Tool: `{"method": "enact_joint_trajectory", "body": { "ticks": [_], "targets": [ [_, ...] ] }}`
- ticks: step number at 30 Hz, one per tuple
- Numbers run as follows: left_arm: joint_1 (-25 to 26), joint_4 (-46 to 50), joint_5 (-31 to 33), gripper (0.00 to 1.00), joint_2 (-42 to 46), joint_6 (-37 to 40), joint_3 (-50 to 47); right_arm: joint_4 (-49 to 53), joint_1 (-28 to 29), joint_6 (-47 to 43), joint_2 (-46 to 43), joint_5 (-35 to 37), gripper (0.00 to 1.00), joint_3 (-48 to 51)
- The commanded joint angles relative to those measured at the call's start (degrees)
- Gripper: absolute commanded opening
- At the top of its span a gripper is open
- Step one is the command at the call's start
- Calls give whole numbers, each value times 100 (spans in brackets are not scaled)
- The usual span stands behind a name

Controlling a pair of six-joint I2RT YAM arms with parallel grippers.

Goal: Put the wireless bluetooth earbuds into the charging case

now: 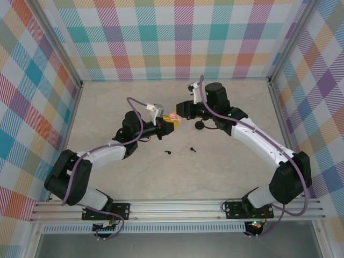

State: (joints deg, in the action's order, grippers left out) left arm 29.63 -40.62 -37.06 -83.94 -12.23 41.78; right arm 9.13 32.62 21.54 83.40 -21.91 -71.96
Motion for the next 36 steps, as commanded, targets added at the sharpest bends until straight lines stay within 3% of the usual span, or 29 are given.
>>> {"method": "enact_joint_trajectory", "body": {
  "ticks": [1, 36],
  "targets": [
    [95, -107, -143, 9, 144, -77, 195, 9, 52, -172, -166, 34, 26, 77],
    [94, -33, -36, 8, 183, -337, 331, 115, 86, -341, -157, 135, 26, 174]
  ]
}}
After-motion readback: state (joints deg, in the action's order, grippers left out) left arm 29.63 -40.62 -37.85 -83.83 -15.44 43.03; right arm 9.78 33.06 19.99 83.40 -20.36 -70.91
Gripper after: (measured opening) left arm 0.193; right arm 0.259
